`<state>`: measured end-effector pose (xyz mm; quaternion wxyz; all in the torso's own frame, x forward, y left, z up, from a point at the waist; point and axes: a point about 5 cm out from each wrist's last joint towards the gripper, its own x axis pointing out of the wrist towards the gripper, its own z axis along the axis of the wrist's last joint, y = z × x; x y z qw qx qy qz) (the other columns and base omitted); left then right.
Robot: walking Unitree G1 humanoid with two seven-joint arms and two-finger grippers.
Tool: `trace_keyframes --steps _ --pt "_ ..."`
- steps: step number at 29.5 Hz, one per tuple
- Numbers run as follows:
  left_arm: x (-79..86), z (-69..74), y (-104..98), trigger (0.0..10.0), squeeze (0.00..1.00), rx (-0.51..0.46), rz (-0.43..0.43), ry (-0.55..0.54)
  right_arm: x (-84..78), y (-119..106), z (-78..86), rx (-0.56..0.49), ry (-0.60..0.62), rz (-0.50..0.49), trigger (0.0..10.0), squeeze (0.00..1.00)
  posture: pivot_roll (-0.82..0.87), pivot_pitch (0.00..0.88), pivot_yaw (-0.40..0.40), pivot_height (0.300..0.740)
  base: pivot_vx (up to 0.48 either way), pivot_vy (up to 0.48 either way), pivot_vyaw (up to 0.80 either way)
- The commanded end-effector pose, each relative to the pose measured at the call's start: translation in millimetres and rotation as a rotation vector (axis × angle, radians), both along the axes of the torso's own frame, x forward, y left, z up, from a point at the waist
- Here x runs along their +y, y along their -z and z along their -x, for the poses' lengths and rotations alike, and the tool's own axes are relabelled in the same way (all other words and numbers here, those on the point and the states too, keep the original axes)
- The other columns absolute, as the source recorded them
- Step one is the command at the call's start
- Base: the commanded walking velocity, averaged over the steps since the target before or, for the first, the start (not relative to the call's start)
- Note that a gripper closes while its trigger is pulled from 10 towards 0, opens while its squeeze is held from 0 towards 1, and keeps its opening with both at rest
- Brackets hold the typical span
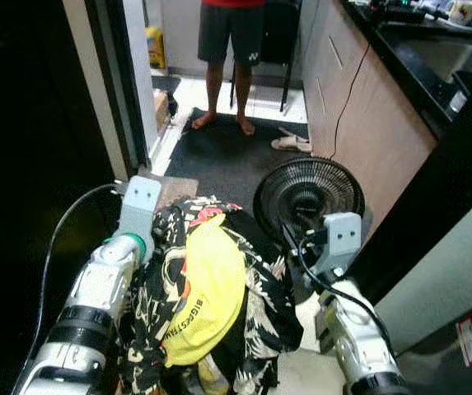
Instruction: Clothes washing
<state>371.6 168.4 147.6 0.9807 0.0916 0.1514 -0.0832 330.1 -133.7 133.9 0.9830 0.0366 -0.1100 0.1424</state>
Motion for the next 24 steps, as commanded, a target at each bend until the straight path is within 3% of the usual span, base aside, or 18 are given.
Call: trace_keyframes --steps 1,9,12,13,16,17,19,24 --pt "-2.6 0.2 7 10.0 0.0 0.04 -0.024 0.015 -4.0 5 1.8 0.015 0.016 -0.007 10.0 0.0 -0.01 0.092 0.017 0.74 0.0 0.0 0.0" --pt "-0.6 12.5 28 10.0 0.0 0.147 -0.046 0.043 -8.3 9 5.0 0.03 0.03 -0.008 10.0 0.0 -0.01 0.095 0.017 0.74 0.0 0.0 0.0" --pt "-1.6 15.5 37 9.4 0.0 0.174 -0.052 0.058 -8.3 9 4.4 0.032 0.031 -0.007 10.0 0.0 0.0 0.096 0.015 0.74 0.0 0.0 0.0" --pt "-2.1 16.7 42 6.0 0.0 0.187 -0.058 0.063 -7.4 9 3.7 0.033 0.029 -0.007 10.0 0.0 0.0 0.096 0.015 0.74 0.0 0.0 0.0" --pt "-2.4 17.4 45 5.4 0.0 0.196 -0.061 0.066 -6.6 9 3.1 0.033 0.027 -0.007 10.0 0.0 0.0 0.098 0.013 0.74 0.0 0.0 0.0" --pt "-2.2 18.3 48 1.8 0.0 0.202 -0.066 0.066 -5.9 9 2.6 0.033 0.026 -0.008 10.0 0.0 0.0 0.098 0.013 0.74 0.0 0.0 0.0" --pt "-0.3 18.4 50 0.0 0.0 0.203 -0.073 0.061 -5.3 9 2.5 0.032 0.025 -0.009 10.0 0.0 0.0 0.099 0.013 0.74 0.0 0.0 0.0" --pt "0.7 18.1 49 0.0 0.0 0.194 -0.072 0.055 -5.5 9 2.7 0.032 0.026 -0.01 10.0 0.0 0.0 0.099 0.016 0.74 0.0 0.0 0.0"
